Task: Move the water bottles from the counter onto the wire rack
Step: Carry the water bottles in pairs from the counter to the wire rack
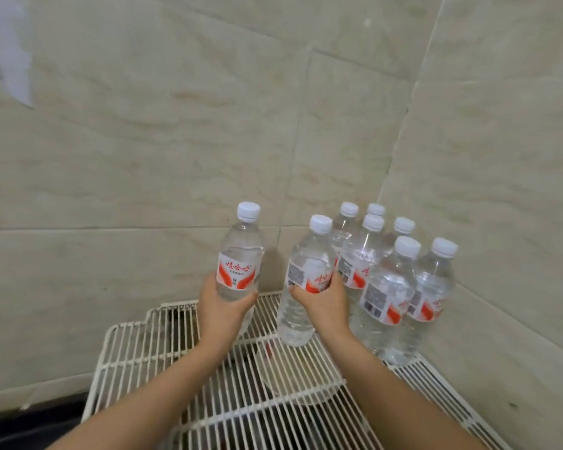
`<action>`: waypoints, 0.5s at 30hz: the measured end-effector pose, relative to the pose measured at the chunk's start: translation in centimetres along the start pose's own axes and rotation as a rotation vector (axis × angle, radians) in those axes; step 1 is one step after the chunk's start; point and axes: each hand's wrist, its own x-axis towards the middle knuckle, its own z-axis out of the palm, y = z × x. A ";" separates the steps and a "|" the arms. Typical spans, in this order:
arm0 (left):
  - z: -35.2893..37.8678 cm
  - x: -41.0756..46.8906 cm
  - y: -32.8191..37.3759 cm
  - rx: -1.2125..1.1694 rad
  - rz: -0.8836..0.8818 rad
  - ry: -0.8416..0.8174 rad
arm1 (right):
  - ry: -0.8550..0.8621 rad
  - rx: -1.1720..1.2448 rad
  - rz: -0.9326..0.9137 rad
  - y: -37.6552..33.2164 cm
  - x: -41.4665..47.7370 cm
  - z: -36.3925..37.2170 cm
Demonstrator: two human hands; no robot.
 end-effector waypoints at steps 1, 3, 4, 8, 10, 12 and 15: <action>0.2 0.4 0.0 -0.007 -0.006 0.014 | 0.007 0.001 0.001 0.0 0.6 0.4; 0.4 1.0 -0.1 -0.010 -0.015 0.038 | 0.024 -0.016 -0.004 -0.4 1.7 0.9; 0.5 1.3 -0.2 -0.012 -0.020 0.049 | 0.033 -0.025 -0.001 -0.7 2.3 1.2; 0.7 2.0 -0.4 -0.015 -0.037 0.078 | 0.064 -0.034 0.002 -1.1 4.2 2.0; 1.0 2.2 -0.6 -0.006 -0.030 0.089 | 0.076 -0.045 0.015 -0.7 4.8 2.4; 1.5 2.4 -1.0 0.007 -0.027 0.106 | 0.053 -0.060 0.027 -0.3 5.0 2.5; 2.6 2.7 -1.7 0.053 -0.036 0.133 | -0.014 -0.066 0.013 -0.1 5.3 2.6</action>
